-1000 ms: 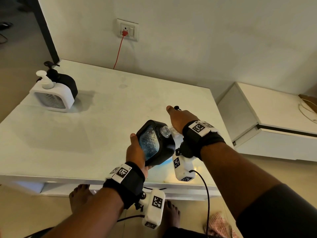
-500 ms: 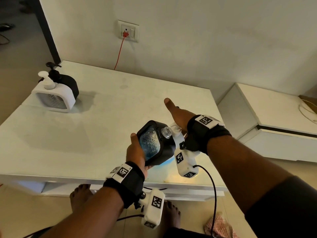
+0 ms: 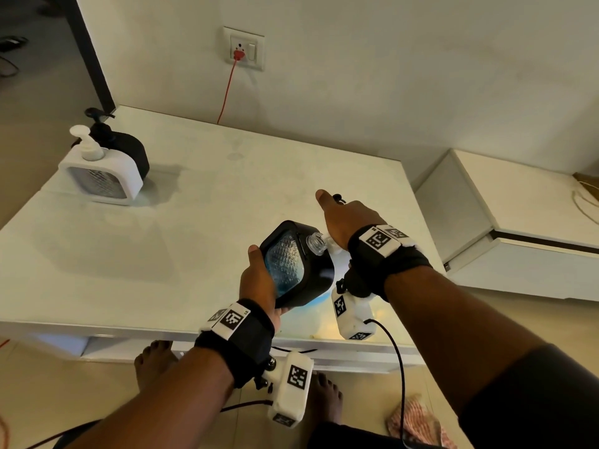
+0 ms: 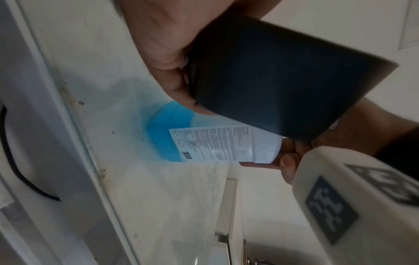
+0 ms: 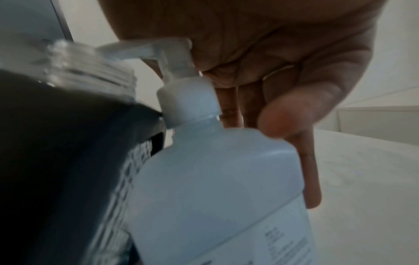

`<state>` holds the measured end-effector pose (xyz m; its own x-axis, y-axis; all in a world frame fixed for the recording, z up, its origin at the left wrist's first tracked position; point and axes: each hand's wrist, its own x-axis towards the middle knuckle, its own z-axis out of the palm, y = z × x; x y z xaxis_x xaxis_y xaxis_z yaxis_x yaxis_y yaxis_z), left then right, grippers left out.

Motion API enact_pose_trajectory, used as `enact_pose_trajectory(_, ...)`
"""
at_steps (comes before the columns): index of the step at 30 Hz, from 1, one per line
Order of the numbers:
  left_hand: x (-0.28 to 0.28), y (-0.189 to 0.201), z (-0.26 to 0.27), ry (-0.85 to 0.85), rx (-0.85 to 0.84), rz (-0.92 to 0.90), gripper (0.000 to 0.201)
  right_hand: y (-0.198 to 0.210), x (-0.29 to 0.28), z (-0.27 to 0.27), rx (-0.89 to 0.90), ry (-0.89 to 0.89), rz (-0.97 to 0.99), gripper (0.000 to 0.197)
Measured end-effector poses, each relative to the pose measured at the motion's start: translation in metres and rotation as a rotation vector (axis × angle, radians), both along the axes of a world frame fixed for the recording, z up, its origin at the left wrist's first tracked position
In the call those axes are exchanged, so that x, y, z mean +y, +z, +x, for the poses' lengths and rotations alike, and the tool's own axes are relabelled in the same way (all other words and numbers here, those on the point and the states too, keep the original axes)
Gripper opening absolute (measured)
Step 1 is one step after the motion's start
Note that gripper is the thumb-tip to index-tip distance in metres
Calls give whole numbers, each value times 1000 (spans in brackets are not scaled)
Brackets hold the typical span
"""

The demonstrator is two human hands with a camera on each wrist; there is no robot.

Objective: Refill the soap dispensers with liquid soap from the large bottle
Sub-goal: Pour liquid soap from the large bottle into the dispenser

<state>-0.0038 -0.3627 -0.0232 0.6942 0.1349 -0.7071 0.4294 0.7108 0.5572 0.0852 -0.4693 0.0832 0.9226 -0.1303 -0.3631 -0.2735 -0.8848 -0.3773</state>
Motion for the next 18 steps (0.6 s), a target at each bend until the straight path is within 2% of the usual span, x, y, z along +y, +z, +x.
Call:
enact_pose_trajectory(2,1,1,0,3,5,7,45,8,2,-1,27,41,18,89)
enact_pose_trajectory(5,2,1,1,17,12,9,46,19,3,-4,112,81,101,106)
enact_pose_trajectory(7,1,3,0,24,12,16,45,22,1,-5,143,79,134,109)
enact_pose_trajectory(11,-1,5,0,21,11,17,42,10,5,3,87,69,69,93)
enact_pose_trajectory(14,0,5,-1,7,17,40,42,2,5,8,55,10,24,100)
enact_pose_trajectory(18,0,2,-1,6,8,22,50,-4,1,6,3,-4,-1,83)
